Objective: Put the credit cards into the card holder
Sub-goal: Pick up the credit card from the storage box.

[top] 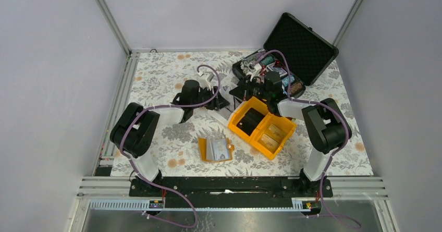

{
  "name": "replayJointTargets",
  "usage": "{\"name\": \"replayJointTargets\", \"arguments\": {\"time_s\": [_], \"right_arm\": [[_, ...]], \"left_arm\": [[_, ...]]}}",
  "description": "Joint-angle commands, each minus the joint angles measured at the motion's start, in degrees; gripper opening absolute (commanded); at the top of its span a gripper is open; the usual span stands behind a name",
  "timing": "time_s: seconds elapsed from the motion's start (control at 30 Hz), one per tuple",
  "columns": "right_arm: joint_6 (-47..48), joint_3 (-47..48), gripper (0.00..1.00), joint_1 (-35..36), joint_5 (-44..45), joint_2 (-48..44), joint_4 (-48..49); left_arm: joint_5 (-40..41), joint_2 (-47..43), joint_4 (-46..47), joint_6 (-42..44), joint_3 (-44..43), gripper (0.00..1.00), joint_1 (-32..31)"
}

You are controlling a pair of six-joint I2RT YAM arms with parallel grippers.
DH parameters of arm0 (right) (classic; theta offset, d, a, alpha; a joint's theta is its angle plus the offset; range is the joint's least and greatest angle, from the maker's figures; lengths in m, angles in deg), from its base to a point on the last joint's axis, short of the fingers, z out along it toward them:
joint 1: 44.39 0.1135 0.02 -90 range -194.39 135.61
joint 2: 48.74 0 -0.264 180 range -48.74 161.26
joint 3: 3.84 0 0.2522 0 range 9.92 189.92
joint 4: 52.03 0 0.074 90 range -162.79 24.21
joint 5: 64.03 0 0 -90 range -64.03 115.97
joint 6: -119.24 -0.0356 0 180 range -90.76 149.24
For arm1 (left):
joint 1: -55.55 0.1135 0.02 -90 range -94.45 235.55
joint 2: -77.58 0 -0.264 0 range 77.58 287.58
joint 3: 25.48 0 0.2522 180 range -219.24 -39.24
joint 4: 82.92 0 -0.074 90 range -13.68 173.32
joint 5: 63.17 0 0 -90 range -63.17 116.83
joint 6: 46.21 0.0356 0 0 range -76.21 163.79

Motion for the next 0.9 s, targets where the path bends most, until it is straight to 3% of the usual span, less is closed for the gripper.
{"name": "replayJointTargets", "arguments": {"time_s": [0.0,0.27,0.53,0.87], "right_arm": [[0.4,1.7,0.00,-1.0,-0.7,0.8,3.7],[2.4,-0.7,0.00,-2.4,2.9,-4.3,0.1],[3.0,-2.2,0.00,-2.5,8.7,-13.7,-7.7],[1.9,-3.9,0.00,-2.4,10.7,-25.7,-20.6]], "left_arm": [[3.5,0.4,-0.5,3.4,-3.5,0.51,-0.5],[6.2,-2.7,-5.8,5.1,-3.9,0.73,-0.5],[9.0,-14.2,-8.8,5.5,0.5,0.97,-0.6],[12.7,-25.2,-19.0,5.0,2.3,0.99,-2.4]]}}
